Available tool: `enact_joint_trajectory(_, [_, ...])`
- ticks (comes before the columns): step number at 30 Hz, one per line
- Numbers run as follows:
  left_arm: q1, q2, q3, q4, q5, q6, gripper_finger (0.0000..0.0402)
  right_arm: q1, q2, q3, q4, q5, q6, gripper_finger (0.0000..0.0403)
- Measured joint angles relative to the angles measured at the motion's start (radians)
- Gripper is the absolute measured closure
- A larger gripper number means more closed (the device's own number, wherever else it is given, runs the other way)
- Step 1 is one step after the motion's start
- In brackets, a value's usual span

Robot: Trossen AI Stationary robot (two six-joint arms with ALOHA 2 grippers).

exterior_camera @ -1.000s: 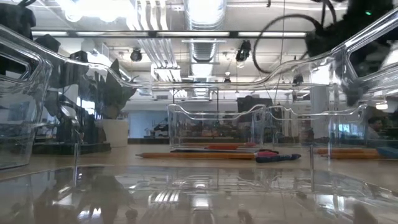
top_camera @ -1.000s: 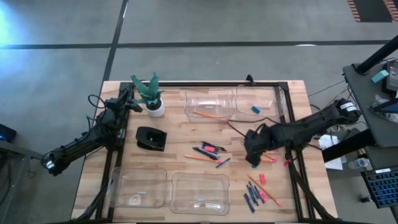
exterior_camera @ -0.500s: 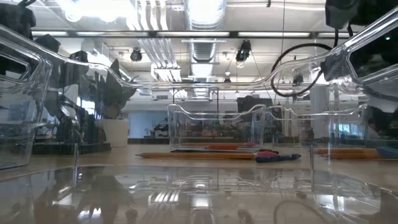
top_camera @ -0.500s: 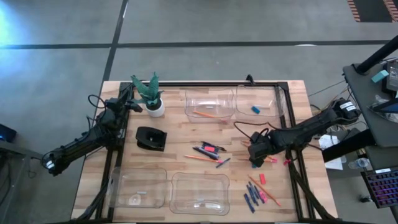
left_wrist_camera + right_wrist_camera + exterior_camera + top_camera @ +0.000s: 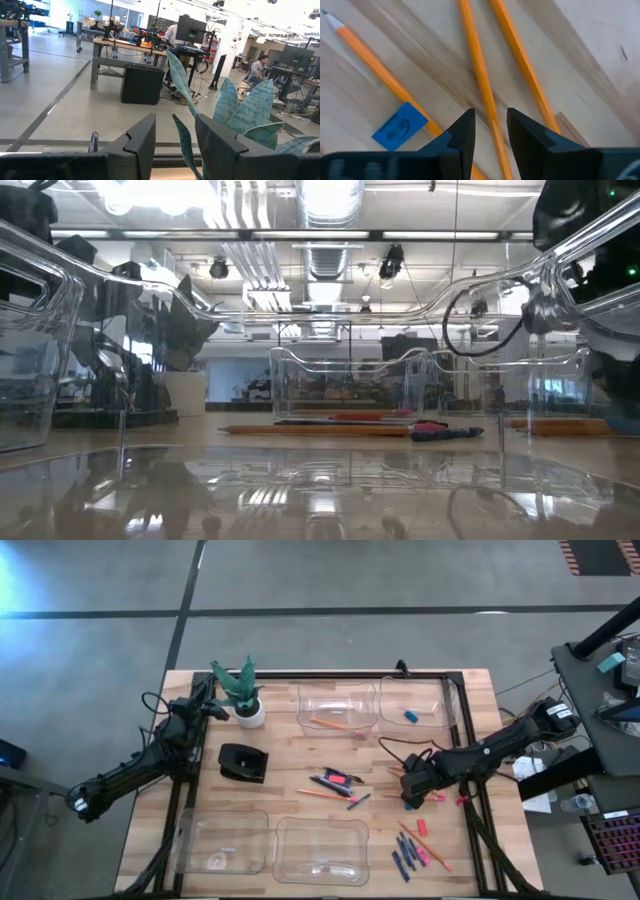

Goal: Sort crayons/erasers/pens/pencils in bins
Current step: Put the yellow pencil into the top left transparent bin

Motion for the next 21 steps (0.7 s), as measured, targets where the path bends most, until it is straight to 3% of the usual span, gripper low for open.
enact_joint_trajectory(21, [0.0,0.0,0.0,0.0,0.0,0.0,0.0277,0.0,-0.002,-0.085,0.109,0.018,0.035,0.0313])
